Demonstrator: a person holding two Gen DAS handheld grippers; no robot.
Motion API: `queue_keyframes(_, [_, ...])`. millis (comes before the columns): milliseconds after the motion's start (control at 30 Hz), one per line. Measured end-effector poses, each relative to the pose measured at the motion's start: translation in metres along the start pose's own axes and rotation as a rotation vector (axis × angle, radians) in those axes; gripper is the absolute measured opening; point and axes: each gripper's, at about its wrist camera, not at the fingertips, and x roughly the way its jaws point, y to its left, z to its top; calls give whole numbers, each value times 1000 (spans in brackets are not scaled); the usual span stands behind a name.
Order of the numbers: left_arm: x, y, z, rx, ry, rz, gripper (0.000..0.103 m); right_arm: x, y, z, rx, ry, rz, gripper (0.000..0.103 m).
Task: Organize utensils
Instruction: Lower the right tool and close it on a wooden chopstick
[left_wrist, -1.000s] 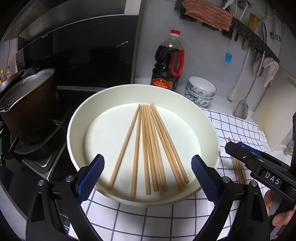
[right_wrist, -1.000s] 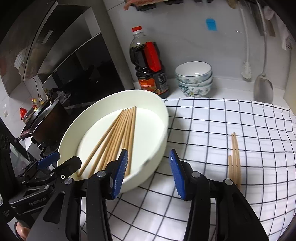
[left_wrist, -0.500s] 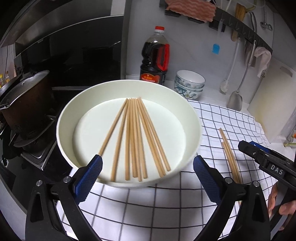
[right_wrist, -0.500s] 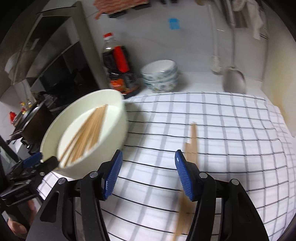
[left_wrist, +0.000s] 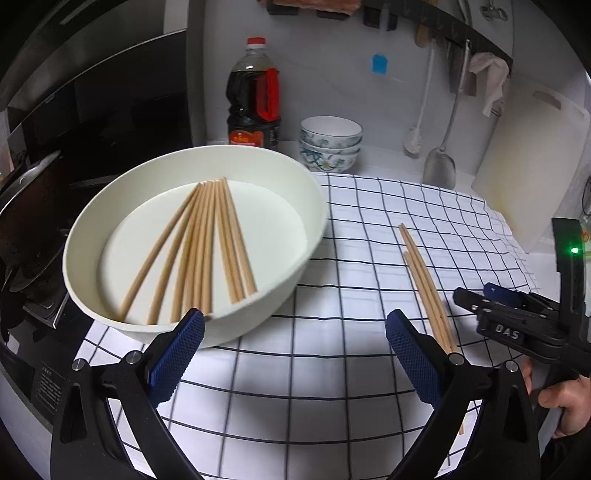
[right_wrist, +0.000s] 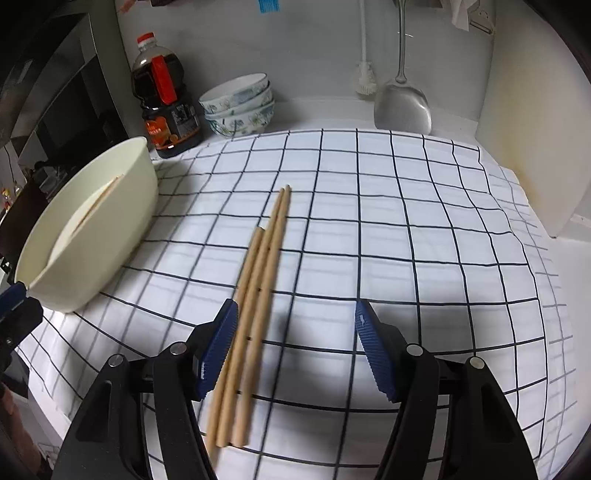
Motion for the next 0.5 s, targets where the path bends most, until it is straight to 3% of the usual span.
queue_keyframes(500, [18,-37,-6,60,19,0,97,20,9,-10,-111,31,-12,63])
